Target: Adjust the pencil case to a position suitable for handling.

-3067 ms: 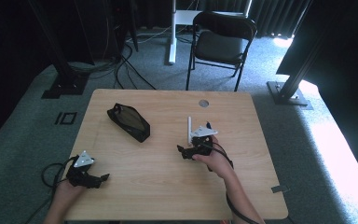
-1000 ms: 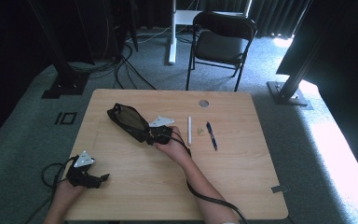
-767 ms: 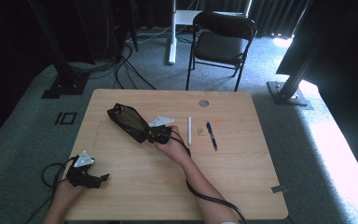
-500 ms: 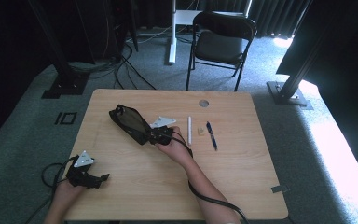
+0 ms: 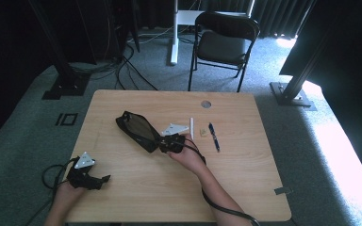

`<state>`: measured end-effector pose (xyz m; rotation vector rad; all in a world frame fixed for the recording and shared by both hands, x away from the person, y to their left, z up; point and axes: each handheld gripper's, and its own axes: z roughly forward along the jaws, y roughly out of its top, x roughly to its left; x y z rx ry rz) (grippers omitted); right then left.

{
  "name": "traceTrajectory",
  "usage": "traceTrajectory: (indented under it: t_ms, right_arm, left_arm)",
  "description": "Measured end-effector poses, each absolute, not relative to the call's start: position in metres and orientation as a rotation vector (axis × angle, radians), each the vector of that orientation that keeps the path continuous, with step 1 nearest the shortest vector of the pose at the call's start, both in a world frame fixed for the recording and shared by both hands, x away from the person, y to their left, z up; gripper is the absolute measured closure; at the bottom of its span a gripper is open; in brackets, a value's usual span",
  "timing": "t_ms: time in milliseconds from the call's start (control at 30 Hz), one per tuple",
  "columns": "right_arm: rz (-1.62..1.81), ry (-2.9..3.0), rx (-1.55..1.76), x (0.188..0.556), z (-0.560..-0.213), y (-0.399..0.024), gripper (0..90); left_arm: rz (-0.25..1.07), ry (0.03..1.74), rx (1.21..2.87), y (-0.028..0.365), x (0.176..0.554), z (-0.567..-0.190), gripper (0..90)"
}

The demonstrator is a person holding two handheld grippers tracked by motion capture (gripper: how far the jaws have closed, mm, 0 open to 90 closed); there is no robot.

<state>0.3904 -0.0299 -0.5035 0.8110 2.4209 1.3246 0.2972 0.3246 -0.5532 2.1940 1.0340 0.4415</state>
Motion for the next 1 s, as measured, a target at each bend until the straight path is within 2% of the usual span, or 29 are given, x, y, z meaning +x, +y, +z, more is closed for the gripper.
traceTrajectory:
  t_ms: [1000]
  right_arm:
    - [1.259, 2.451, 0.814, 0.333, -0.501, -0.125, 73.2]
  left_arm:
    - [0.43, 1.012, 2.203, 0.324, 0.296, -0.553, 2.1]
